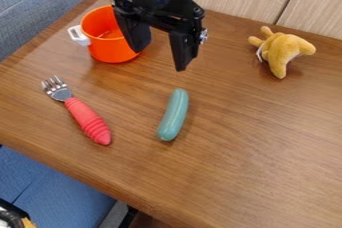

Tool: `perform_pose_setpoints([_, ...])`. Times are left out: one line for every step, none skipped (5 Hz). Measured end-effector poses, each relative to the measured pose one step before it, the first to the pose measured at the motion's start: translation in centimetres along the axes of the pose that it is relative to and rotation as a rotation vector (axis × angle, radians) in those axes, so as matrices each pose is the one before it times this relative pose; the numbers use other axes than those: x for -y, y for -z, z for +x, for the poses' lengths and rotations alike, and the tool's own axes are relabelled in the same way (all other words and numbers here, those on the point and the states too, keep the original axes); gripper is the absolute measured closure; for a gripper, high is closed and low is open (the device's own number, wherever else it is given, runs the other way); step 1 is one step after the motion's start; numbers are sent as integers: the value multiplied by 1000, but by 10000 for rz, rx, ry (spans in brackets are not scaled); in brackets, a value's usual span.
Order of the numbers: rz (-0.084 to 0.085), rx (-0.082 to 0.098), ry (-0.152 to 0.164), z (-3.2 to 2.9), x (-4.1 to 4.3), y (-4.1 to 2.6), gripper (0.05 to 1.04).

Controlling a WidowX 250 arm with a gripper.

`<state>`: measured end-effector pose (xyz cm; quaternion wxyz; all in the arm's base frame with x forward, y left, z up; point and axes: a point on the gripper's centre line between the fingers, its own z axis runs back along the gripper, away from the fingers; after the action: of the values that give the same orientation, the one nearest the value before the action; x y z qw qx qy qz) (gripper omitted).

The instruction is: Put the pink fork in the upper middle side of the table

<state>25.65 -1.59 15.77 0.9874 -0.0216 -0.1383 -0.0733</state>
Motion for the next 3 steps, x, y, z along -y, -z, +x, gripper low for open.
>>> perform_pose_setpoints([-25,-213,-71,-273,10,410,83])
perform_pose_setpoints([266,-112,-937,-573,-1362,-467,83])
perform_pose_setpoints([89,211,-1484,-641,-1908,-1401,83])
